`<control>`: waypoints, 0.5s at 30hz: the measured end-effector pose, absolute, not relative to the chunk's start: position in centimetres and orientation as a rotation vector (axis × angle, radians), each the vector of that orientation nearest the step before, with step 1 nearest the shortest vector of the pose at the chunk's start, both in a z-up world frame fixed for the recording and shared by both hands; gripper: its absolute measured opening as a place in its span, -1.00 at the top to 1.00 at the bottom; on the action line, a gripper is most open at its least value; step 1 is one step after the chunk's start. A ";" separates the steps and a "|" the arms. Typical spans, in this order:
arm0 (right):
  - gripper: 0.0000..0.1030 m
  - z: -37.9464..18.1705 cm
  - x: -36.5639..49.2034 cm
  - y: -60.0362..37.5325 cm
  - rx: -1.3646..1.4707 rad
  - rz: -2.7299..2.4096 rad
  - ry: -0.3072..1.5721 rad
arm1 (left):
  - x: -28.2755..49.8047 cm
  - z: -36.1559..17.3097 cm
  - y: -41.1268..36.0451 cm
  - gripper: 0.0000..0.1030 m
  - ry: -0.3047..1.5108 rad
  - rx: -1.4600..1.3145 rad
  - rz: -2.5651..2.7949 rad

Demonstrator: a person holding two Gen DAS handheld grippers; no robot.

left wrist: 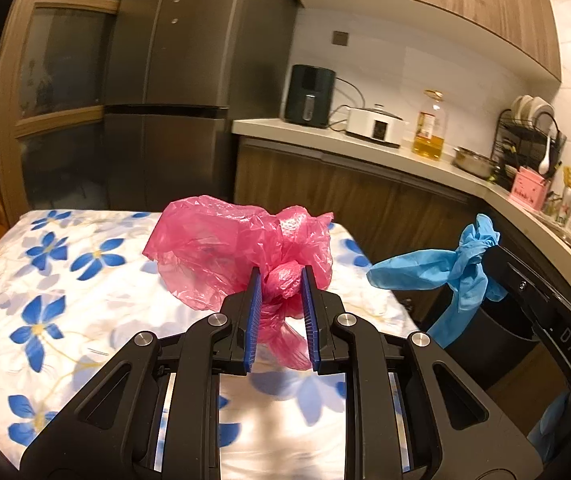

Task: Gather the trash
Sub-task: 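Carry the pink bag and blue glove over the black trash bin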

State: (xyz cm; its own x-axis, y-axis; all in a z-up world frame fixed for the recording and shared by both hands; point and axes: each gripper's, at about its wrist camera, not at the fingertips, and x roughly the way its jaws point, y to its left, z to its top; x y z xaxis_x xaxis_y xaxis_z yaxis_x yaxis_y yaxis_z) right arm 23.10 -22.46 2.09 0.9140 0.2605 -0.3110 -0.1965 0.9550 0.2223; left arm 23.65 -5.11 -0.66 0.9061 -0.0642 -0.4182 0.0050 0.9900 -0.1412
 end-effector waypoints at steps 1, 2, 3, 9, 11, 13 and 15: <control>0.89 2.1 23.0 -23.0 0.193 0.227 0.342 | 23.7 -0.6 -5.4 0.64 0.435 -0.136 -0.041; 0.89 2.1 23.0 -23.4 0.195 0.221 0.340 | 23.8 -0.6 -6.0 0.64 0.435 -0.130 -0.050; 0.89 2.1 22.9 -24.0 0.198 0.211 0.336 | 23.9 -0.6 -6.3 0.64 0.435 -0.128 -0.056; 0.89 2.1 22.5 -26.4 0.212 0.162 0.323 | 24.4 -0.2 -9.3 0.64 0.432 -0.112 -0.107; 0.89 2.1 22.4 -27.3 0.214 0.142 0.320 | 24.6 -0.1 -10.1 0.64 0.430 -0.106 -0.122; 0.89 2.0 22.3 -28.3 0.218 0.119 0.316 | 24.8 0.0 -11.3 0.64 0.429 -0.105 -0.146; 0.89 2.0 22.3 -29.3 0.222 0.099 0.315 | 25.1 0.1 -12.7 0.64 0.428 -0.097 -0.170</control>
